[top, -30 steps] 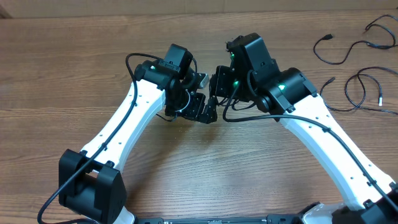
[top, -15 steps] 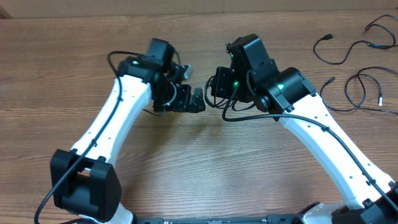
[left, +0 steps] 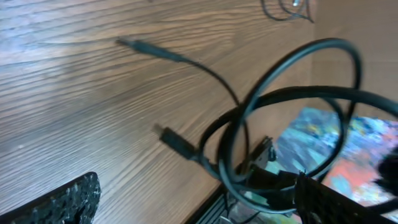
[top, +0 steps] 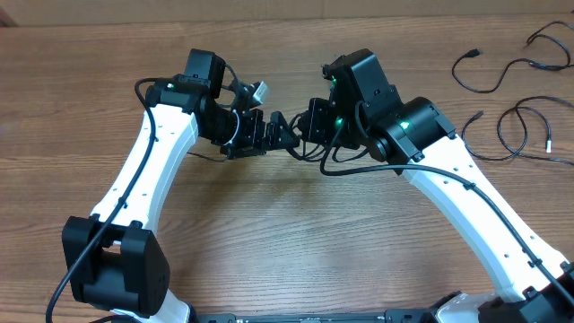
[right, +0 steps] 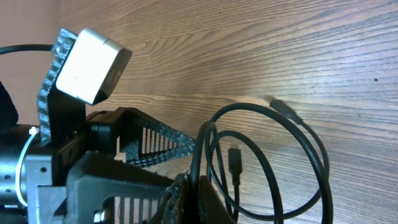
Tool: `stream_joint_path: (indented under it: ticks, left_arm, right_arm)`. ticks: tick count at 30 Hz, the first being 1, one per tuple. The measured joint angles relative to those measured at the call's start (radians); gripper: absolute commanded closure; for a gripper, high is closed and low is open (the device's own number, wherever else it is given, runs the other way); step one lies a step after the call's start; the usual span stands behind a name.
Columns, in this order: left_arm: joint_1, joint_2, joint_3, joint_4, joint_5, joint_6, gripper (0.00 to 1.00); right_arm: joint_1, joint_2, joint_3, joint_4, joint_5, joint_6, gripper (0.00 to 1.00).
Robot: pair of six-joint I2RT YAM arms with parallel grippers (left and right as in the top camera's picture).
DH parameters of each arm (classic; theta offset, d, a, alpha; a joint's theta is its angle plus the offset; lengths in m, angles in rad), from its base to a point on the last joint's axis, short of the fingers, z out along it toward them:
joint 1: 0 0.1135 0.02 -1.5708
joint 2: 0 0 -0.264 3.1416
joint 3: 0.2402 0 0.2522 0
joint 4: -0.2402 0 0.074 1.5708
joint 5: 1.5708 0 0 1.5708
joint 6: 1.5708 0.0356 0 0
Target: Untangle cables
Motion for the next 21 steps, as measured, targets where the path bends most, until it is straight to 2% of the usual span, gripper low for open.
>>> stream_joint_path:
  ticks: [3,10,13,15,21]
  left_arm:
    - [0.0,0.0,0.0,0.002,-0.023,-0.007,0.08]
    - [-0.021,0.0,0.0,0.0,-0.204,-0.086,0.07]
    - [-0.037,0.0,0.0,0.01,-0.248,-0.1,0.14]
    - [-0.047,0.0,0.0,0.01,-0.282,-0.112,0.15]
    - [-0.064,0.012,0.0,-0.056,-0.471,-0.203,0.14]
  right_arm:
    - [0.0,0.0,0.0,0.005,-0.012,0.0,0.96]
    - [0.0,0.0,0.0,0.015,-0.039,0.0,0.96]
    - [0.0,0.0,0.0,0.024,-0.063,0.0,0.96]
    - [0.0,0.0,0.0,0.027,-0.074,0.0,0.96]
    - [0.0,0.0,0.0,-0.008,-0.045,0.0,0.96]
